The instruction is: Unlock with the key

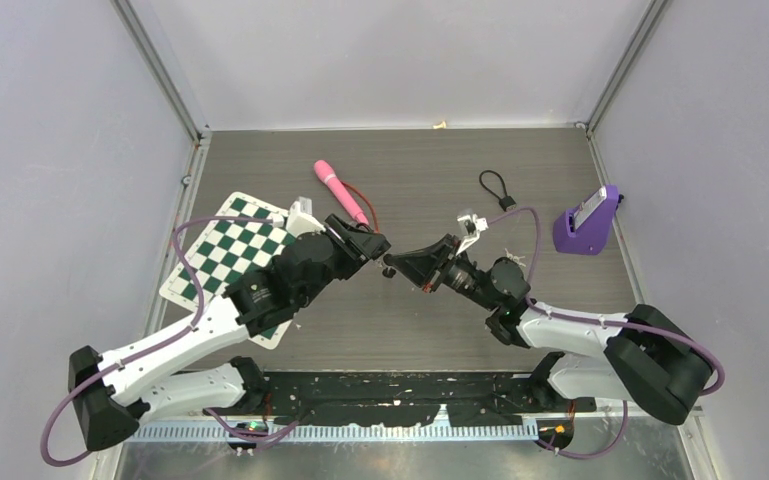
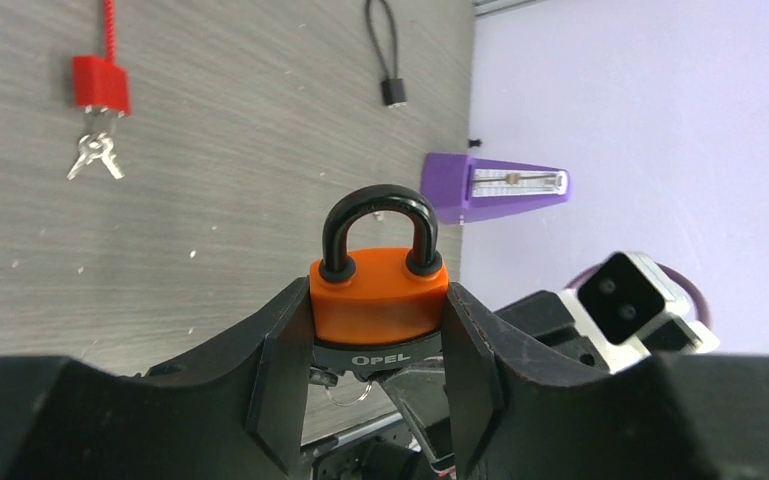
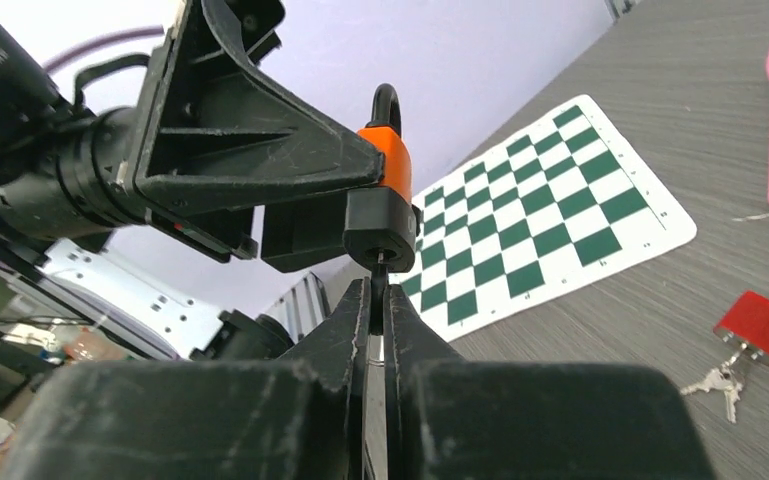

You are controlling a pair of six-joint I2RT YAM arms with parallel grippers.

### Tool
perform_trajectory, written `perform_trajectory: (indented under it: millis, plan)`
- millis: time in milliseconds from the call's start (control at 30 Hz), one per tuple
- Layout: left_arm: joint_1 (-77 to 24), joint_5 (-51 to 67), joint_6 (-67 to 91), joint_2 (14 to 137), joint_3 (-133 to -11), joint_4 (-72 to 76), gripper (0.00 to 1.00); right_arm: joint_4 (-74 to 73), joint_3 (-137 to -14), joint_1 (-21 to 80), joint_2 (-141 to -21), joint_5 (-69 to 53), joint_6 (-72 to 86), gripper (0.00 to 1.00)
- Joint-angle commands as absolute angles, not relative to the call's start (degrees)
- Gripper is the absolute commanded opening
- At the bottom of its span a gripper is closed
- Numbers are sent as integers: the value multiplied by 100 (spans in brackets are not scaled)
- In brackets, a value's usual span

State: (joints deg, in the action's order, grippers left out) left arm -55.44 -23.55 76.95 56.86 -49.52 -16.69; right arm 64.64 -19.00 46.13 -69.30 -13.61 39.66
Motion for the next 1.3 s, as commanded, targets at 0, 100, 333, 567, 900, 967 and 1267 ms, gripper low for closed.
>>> perform_trajectory:
  millis: [0, 100, 333, 567, 900, 967, 1267]
  plan:
    - [-6231, 281, 7287, 5582, -4701, 430, 7, 7500, -2478, 4472, -7117, -1495, 4748, 5]
    - [-6229, 470, 6790, 5438, -4596, 739, 5, 7694, -2478, 4274, -7174, -1785, 5306, 5]
    - [-6224, 671, 5667, 4765, -4178, 1361, 4, 7779, -2543, 3982, -7206, -2218, 6456, 5]
    - [-5892, 64, 5498, 4265, -4160, 619, 4, 7361, -2619, 3968, -6931, -2447, 5920, 15]
    - [-5387, -99, 5879, 4447, -4504, -637, 3, 4807, -2457, 4680, -5326, -1142, 2425, 78]
    - [-5388, -115, 5965, 4499, -4566, -698, 3, 4818, -2392, 4954, -5277, -812, 1980, 81]
    - [-5388, -250, 6263, 4738, -4735, -990, 3, 5509, -2417, 5877, -5702, 227, 1039, 81]
